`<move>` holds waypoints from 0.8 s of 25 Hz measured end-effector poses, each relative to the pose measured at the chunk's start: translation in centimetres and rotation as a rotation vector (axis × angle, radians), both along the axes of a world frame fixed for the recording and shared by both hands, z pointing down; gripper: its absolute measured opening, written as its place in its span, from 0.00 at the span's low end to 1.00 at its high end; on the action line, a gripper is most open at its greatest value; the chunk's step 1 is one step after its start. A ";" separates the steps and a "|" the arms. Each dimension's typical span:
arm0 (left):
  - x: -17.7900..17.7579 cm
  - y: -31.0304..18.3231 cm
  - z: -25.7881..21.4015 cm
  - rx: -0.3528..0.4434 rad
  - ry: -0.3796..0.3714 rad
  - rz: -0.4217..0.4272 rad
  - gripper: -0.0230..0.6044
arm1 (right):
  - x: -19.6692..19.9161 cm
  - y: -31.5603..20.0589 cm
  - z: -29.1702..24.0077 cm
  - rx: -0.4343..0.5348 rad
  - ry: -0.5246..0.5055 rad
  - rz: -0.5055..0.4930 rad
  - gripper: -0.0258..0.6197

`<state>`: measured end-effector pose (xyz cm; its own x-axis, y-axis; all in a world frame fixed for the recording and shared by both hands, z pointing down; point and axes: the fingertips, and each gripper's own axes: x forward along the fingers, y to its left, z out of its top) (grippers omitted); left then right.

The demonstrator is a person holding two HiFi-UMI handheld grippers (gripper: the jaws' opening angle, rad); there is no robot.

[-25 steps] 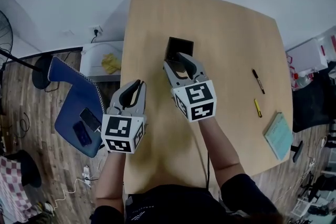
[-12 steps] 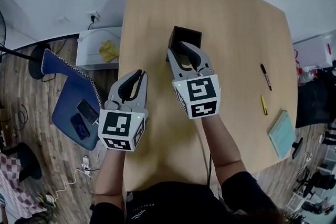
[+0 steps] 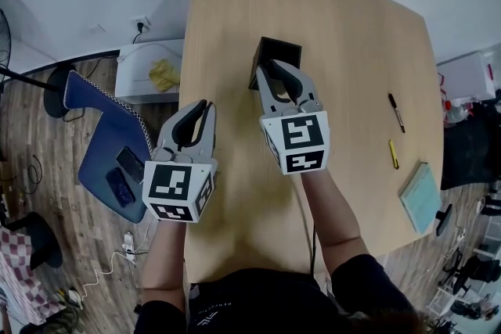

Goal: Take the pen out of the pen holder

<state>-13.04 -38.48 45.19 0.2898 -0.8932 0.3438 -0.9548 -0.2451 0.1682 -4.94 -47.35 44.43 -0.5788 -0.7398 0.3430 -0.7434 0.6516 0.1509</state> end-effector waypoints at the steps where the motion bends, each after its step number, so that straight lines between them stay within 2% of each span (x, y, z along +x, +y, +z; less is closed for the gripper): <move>1: -0.1 0.1 -0.2 0.004 0.002 -0.005 0.08 | 0.2 0.1 -0.4 0.011 -0.004 0.006 0.14; 13: 0.0 2.4 -4.8 0.087 0.004 -0.013 0.08 | 1.8 2.9 -7.9 0.179 -0.064 0.028 0.13; 20: 0.6 5.0 -7.7 0.138 -0.001 -0.012 0.08 | 3.4 6.5 -11.9 0.229 -0.109 0.033 0.13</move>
<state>-12.44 -33.51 37.48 0.2784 -0.9355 0.2176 -0.9580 -0.2543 0.1324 -1.55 -40.90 32.50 -0.5775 -0.8101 0.1017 -0.7836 0.5849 0.2096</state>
